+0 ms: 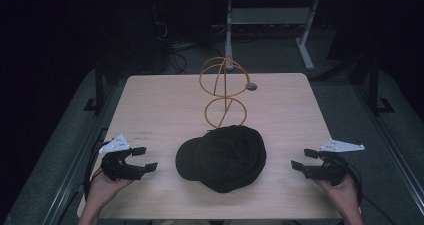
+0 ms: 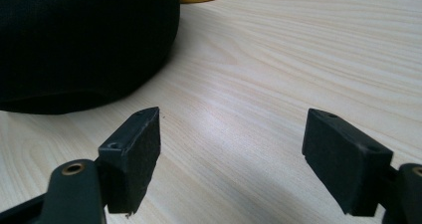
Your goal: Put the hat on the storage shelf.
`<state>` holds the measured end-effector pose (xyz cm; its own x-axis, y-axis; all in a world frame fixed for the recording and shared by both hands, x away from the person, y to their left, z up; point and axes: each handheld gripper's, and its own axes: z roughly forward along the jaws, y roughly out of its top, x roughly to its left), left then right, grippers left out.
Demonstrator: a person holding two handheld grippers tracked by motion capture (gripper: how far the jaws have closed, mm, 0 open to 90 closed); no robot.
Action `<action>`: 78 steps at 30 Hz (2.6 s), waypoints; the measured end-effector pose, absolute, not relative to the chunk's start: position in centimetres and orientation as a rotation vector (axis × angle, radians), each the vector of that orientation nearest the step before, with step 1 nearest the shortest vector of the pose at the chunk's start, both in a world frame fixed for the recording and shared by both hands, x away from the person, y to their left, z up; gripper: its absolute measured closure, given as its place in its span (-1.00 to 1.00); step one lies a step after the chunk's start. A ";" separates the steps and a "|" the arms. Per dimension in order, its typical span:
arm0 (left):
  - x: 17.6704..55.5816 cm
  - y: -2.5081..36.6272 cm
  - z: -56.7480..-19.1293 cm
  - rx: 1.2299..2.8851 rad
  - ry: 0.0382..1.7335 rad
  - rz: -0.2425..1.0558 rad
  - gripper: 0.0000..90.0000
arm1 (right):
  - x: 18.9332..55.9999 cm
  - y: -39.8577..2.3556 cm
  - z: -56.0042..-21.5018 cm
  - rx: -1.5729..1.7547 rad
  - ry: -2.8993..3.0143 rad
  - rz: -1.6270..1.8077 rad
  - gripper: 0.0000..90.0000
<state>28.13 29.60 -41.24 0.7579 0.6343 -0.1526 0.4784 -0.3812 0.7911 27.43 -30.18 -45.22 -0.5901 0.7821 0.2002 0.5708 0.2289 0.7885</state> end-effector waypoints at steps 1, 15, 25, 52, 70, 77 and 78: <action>28.1 29.3 -41.1 2.055 0.823 0.215 -0.54 | 27.4 -30.2 -45.2 1.275 2.265 1.292 -0.50; 27.5 23.8 -37.9 2.071 0.605 0.130 -0.52 | 27.3 -30.1 -44.9 1.253 2.269 1.301 -0.50; 27.7 17.5 -37.0 2.149 0.451 0.064 -0.50 | 27.3 -29.9 -45.0 1.239 2.284 1.299 -0.50; 28.3 6.5 -37.6 2.455 0.244 -0.029 -0.06 | 27.0 -29.8 -44.8 1.212 2.288 1.310 -0.50; 28.5 3.0 -40.1 2.755 0.029 -0.093 0.48 | 26.8 -29.3 -44.6 1.195 2.304 1.311 -0.50; 28.8 2.9 -40.0 2.758 0.036 -0.119 0.73 | 26.8 -29.0 -44.6 1.192 2.307 1.318 -0.50; 28.9 3.1 -39.9 2.744 0.039 -0.115 0.74 | 26.8 -29.0 -44.6 1.193 2.311 1.321 -0.50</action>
